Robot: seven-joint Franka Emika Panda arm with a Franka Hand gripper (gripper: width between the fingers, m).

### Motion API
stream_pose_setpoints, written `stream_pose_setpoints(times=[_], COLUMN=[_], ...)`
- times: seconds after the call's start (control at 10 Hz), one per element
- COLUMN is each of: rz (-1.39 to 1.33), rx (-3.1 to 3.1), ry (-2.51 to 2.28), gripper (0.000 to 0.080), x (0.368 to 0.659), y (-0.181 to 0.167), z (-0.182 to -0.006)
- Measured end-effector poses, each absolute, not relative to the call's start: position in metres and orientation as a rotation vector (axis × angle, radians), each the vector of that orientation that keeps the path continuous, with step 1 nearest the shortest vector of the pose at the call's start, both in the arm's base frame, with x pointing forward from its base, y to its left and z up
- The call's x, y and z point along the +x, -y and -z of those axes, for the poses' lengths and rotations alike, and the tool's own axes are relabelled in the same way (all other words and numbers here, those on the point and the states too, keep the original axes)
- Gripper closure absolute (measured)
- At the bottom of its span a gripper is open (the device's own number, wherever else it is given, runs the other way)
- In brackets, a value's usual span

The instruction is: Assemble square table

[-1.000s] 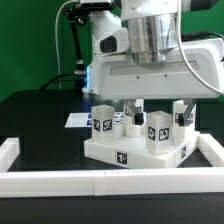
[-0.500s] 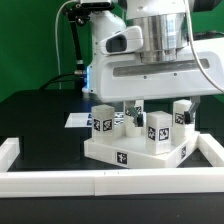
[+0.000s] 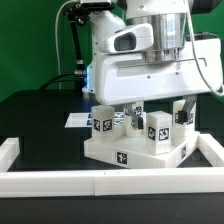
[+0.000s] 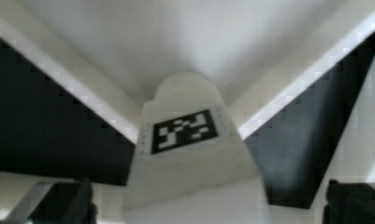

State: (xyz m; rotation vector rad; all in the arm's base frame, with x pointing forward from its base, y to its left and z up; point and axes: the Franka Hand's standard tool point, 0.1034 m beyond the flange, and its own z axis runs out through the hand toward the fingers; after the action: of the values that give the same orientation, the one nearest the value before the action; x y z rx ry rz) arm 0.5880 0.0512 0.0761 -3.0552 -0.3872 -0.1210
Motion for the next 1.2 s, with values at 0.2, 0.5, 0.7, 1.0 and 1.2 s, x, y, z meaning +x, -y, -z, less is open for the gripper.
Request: stream_pose_setpoints(times=[0.2,0.5,0.7,1.0,1.2], rz=[0.121,0.121,0.119,0.106,0.09], rx=[-3.056,-3.057,-3.061,-3.063,-3.028], ry=[0.376,0.368,0.304,-0.066,-0.386], gripper=[0.0422,0.051,0.051,0.0509,0.0509], x=[0.588,0.588,0.588,0.5878,0.5867], y=[-0.0513,-0.0512,-0.0513,-0.0537,-0.056], z=[-0.0761,-0.0761,-0.0761,-0.0763,-0.0756])
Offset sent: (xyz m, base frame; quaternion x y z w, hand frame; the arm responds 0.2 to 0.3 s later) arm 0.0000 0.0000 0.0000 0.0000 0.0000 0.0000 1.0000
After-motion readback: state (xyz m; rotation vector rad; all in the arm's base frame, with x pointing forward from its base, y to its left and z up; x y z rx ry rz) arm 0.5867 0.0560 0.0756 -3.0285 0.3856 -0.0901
